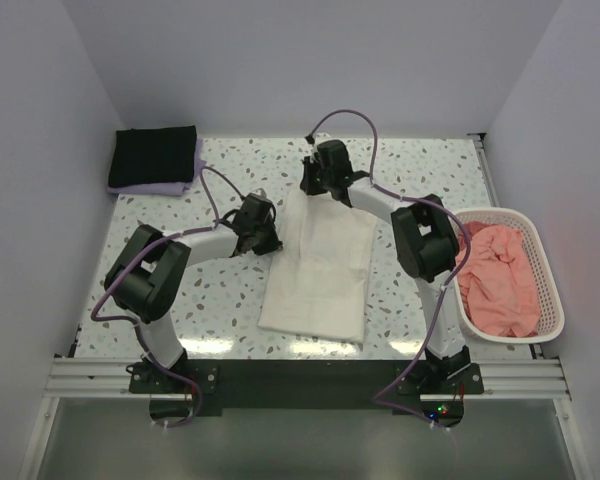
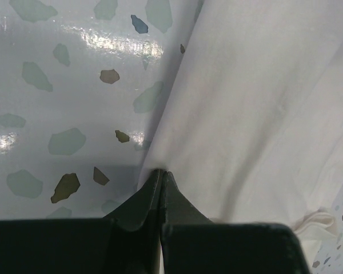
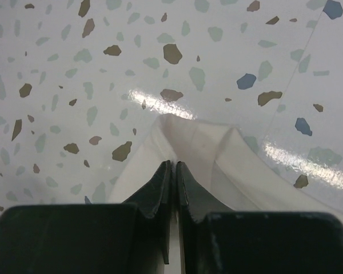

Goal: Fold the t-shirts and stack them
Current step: Fold the tshirt

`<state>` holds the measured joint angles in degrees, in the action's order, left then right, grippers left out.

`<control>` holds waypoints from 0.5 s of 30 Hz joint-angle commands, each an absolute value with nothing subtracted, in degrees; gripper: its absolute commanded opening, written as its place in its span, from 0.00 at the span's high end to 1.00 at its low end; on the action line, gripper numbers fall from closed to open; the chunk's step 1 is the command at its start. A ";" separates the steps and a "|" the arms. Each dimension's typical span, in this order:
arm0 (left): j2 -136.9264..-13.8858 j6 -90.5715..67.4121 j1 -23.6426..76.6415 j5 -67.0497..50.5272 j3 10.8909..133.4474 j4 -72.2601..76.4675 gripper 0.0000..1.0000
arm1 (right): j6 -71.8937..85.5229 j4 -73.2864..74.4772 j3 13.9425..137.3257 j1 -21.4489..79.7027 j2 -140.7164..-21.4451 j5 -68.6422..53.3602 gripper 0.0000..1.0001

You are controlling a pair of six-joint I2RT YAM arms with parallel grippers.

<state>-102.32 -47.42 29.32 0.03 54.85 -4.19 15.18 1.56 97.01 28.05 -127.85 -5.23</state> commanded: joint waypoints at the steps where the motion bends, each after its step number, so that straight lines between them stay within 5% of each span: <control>1: -103.10 -47.64 28.74 0.79 54.05 -4.31 1.00 | 13.62 2.37 96.59 27.60 -124.89 -1.76 0.96; 10: -102.66 -47.20 28.65 0.26 54.67 -3.60 1.00 | 13.27 5.62 97.20 27.60 -127.26 -0.18 0.94; 15: -101.87 -46.41 28.65 -2.19 56.60 -3.52 1.00 | 13.01 6.77 97.65 27.60 -128.23 0.53 0.82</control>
<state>-102.32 -47.33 29.17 -0.97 54.87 -4.12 14.17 6.13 96.60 27.99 -127.90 -0.99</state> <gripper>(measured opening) 0.018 0.164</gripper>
